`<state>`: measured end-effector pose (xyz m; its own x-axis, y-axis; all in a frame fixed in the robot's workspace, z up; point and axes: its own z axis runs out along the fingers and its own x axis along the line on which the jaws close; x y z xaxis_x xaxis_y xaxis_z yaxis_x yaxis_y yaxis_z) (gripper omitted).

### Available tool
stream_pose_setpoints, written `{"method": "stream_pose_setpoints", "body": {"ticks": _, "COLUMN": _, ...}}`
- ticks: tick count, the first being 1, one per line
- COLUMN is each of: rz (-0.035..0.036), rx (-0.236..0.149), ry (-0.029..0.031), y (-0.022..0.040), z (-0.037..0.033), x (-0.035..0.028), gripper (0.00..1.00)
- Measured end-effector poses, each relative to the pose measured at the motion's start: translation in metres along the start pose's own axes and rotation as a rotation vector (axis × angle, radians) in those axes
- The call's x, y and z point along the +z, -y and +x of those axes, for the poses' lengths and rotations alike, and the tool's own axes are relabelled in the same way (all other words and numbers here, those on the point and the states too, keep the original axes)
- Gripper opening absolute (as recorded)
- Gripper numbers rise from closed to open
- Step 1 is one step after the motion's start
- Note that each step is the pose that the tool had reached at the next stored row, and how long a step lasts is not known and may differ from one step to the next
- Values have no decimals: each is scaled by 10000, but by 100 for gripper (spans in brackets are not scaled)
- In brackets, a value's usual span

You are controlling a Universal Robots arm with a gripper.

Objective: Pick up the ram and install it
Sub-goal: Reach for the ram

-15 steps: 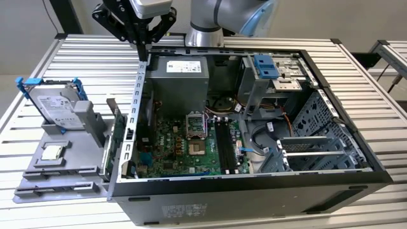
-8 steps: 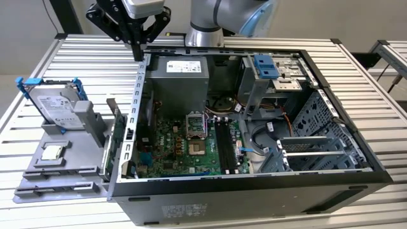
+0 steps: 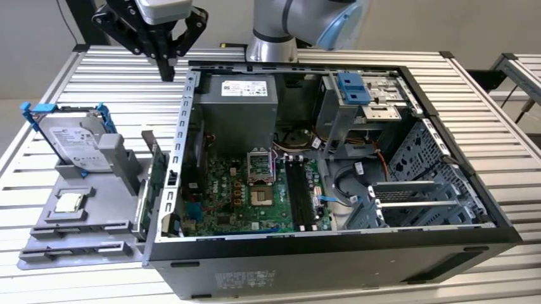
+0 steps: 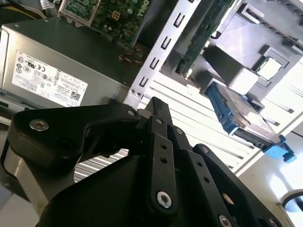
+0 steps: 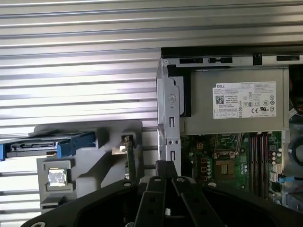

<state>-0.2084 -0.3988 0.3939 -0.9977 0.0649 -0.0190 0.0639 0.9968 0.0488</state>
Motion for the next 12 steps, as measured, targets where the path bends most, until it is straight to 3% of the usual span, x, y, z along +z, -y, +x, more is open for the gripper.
{"method": "stream_pose_setpoints", "body": {"ticks": 12, "rz": 0, "rx": -33, "ry": -2, "y": 26, "z": 405, "x": -9, "gripper": 0}}
